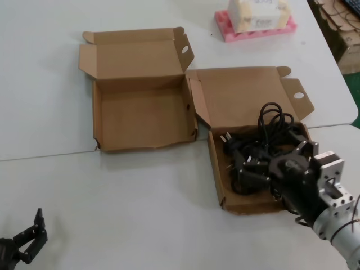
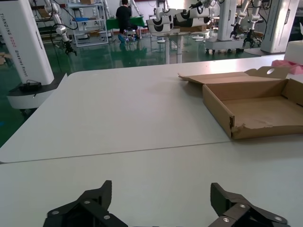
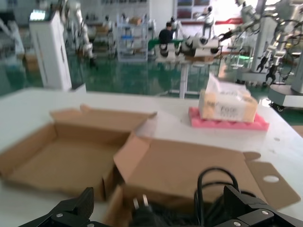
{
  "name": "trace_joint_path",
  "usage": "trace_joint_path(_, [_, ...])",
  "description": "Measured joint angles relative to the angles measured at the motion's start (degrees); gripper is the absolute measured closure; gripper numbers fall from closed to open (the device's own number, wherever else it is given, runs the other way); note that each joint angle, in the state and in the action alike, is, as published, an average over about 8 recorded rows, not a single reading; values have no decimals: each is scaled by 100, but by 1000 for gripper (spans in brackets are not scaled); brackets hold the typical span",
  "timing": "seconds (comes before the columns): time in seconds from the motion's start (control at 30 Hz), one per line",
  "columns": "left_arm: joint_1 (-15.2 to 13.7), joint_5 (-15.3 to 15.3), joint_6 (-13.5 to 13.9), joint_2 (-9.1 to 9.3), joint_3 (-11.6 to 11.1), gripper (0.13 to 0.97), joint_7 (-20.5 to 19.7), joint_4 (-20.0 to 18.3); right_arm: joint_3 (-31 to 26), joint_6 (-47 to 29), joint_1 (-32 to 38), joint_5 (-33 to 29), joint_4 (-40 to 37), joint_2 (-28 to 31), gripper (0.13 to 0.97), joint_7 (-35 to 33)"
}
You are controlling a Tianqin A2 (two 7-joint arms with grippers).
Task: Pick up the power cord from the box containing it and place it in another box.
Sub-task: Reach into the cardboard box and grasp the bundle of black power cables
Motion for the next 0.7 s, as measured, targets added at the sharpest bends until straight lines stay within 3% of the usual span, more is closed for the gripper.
trace_joint_path(0.27, [0, 0, 0, 0, 0, 463, 0, 0, 0, -268, 217, -599, -548, -146, 129, 0])
trace_joint_path(0.4, [0, 0, 0, 0, 0, 463, 0, 0, -9, -306, 266, -694, -700, -174, 140, 0])
trace_joint_path(0.7, [0, 0, 0, 0, 0, 675, 0, 0, -2, -282, 317, -752, -891, -192, 193, 0])
